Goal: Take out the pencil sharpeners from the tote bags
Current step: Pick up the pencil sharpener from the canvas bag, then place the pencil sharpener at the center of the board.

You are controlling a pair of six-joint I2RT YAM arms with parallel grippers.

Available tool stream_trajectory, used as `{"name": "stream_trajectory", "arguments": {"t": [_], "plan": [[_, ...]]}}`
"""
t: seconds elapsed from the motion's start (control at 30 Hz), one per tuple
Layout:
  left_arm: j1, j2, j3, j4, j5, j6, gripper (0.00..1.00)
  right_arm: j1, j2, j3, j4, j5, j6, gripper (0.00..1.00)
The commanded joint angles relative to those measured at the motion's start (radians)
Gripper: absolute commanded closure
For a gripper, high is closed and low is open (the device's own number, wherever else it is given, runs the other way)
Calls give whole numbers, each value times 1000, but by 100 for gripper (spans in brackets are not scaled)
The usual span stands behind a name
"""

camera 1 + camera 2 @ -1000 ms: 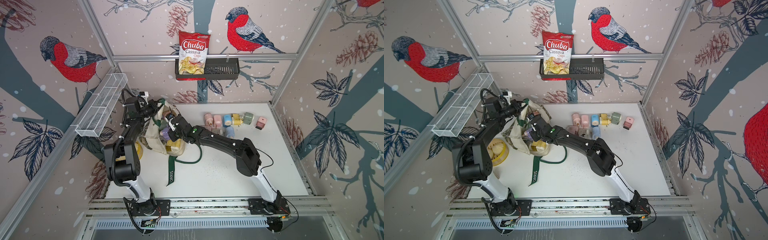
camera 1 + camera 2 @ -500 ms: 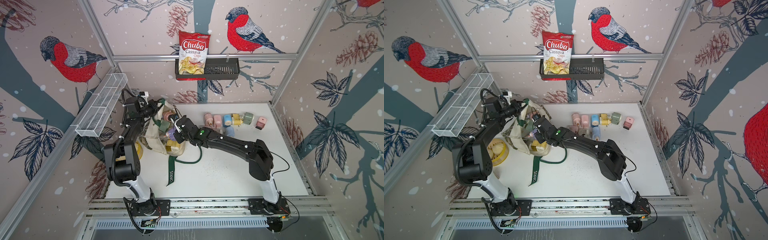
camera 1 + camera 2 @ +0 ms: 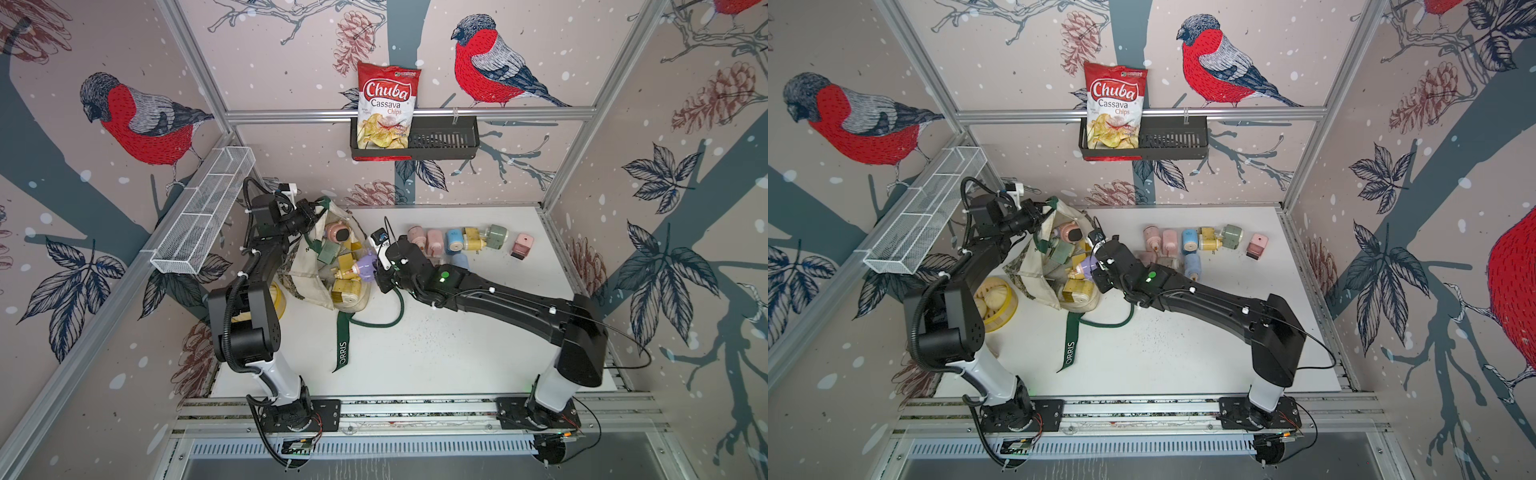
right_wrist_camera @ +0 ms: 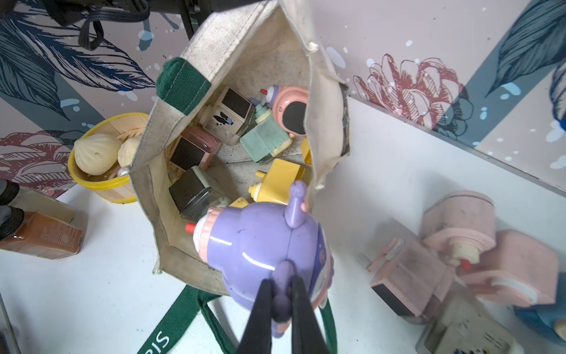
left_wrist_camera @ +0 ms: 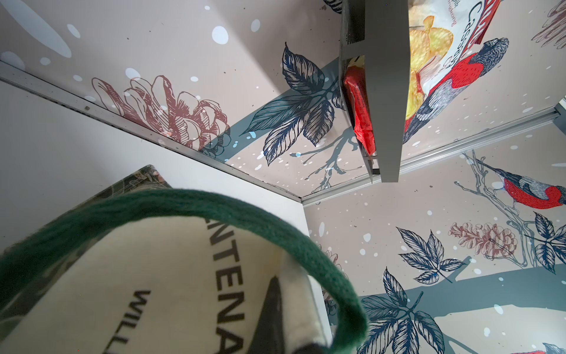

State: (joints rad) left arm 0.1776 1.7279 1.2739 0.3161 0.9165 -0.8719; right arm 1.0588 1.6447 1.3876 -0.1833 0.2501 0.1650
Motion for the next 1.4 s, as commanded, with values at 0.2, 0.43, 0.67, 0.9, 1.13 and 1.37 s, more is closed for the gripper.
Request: {"name": "stream_trajectory", "arguments": {"t": [0.2, 0.43, 0.67, 0.9, 1.13, 1.37], "plan": [[-1, -14, 12, 104, 38, -9, 100, -180, -291, -256, 91, 76, 74, 100], [-1, -13, 13, 105, 39, -9, 100, -356, -467, -411, 95, 125, 131, 100], [-1, -14, 12, 104, 40, -9, 100, -535, -529, -525, 103, 145, 198, 100], [-1, -13, 11, 109, 39, -13, 100, -638, -476, -583, 133, 122, 228, 100], [-1, -12, 10, 111, 40, -14, 100, -682, -406, -632, 201, 136, 251, 100], [0, -11, 11, 109, 41, -13, 100, -713, -341, -669, 284, 103, 252, 100]]}}
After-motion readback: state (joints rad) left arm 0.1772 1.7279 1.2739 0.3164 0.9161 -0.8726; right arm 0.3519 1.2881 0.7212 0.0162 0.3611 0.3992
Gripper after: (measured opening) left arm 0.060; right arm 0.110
